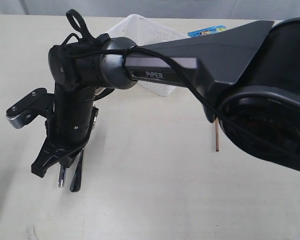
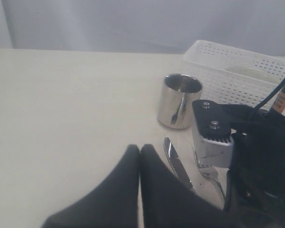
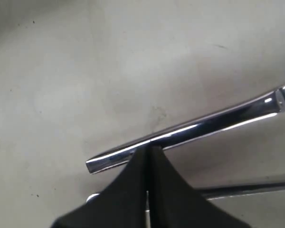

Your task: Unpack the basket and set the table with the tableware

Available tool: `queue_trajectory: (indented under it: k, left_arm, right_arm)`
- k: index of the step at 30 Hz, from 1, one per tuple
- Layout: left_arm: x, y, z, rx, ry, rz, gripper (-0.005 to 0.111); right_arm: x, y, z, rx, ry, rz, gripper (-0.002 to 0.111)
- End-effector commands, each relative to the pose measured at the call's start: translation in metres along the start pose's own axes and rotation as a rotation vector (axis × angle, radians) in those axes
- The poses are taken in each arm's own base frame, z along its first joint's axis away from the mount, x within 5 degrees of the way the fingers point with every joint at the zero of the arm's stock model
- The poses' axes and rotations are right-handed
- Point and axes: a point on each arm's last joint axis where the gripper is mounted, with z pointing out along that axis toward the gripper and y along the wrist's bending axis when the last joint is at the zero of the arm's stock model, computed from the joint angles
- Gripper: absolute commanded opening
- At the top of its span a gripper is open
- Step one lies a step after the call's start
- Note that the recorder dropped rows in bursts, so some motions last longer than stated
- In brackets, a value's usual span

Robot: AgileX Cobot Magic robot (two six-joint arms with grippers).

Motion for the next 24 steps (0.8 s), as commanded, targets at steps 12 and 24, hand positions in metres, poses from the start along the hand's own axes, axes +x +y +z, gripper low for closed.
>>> queue_trajectory:
  k: [12, 24]
  left_arm:
    - [0.001, 0.0, 0.0, 0.004, -0.002, 0.005, 0.0]
    - [0.001, 0.0, 0.0, 0.004, -0.002, 0.005, 0.0]
  right_arm:
    - [0.001, 0.004, 0.002, -0.008, 0.014, 0.002, 0.0]
    - [0.004, 0.006, 0.015, -0.043, 0.045, 0.016, 0.0]
